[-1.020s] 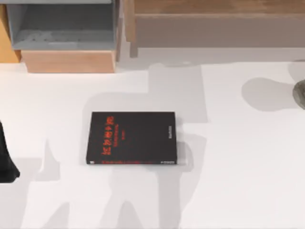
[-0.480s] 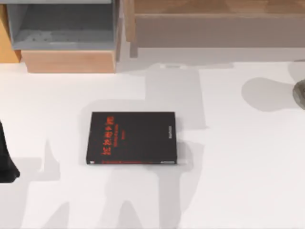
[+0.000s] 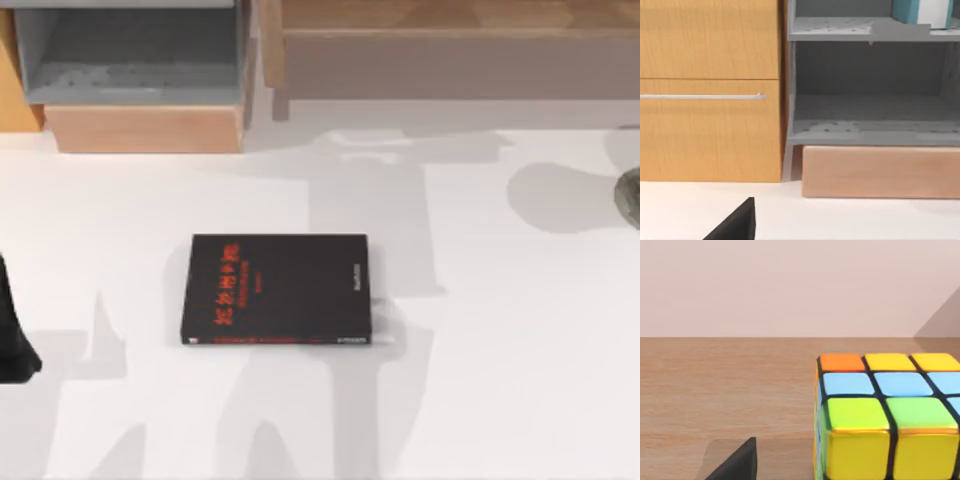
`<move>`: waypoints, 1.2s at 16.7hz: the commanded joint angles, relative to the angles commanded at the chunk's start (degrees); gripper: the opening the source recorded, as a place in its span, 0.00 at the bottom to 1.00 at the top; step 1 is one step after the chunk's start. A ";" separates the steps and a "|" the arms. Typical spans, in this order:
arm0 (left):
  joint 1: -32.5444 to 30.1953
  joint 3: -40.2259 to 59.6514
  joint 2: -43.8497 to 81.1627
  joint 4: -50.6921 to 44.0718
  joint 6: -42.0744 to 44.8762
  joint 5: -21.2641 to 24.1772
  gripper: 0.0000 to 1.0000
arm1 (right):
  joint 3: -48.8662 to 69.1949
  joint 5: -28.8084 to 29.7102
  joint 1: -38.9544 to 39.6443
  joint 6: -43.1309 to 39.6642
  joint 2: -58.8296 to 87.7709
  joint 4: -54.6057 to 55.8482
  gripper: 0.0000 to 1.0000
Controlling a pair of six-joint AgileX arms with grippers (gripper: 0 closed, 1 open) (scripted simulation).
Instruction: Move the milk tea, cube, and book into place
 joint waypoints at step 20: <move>0.00 0.00 0.00 0.00 0.00 0.00 1.00 | -74.63 11.71 13.06 -0.66 -78.42 -3.14 1.00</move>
